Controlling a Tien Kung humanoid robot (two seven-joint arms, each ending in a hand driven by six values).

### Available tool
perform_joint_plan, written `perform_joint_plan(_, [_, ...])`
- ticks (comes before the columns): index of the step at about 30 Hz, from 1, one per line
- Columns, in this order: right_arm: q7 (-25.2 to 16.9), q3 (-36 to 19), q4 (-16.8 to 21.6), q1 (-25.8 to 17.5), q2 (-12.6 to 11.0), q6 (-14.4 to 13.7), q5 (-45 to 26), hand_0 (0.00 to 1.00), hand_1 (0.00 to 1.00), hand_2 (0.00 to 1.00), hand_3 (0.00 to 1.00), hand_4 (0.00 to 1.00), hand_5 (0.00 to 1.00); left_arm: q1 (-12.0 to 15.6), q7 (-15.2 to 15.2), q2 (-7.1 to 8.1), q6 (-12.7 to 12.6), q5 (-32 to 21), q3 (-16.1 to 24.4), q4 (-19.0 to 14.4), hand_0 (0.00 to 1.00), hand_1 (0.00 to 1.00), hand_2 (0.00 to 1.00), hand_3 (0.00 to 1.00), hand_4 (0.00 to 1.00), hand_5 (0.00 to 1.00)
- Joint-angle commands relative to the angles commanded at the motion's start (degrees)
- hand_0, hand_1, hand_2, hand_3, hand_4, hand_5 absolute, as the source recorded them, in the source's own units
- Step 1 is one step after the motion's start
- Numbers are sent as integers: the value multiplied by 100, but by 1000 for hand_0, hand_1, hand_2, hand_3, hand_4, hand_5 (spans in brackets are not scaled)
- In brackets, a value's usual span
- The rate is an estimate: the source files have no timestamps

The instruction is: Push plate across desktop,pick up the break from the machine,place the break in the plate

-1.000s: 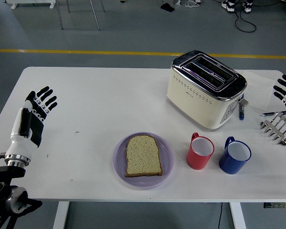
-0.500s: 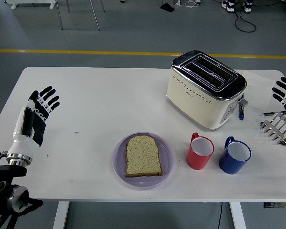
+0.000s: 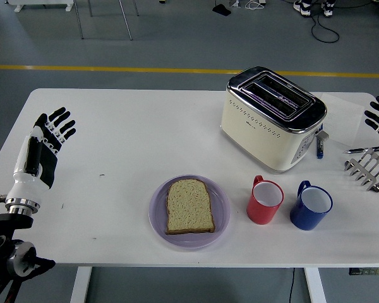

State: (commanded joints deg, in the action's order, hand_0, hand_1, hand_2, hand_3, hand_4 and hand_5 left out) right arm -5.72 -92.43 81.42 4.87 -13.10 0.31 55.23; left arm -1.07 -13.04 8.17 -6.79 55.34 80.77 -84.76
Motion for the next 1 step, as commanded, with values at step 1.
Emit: perform_joint_plan(1, [0, -6, 3, 2, 3, 0, 0, 881, 793, 818, 791, 499, 558, -9, -1, -2, 0, 0, -1, 1, 832, 842, 868, 804, 572, 998])
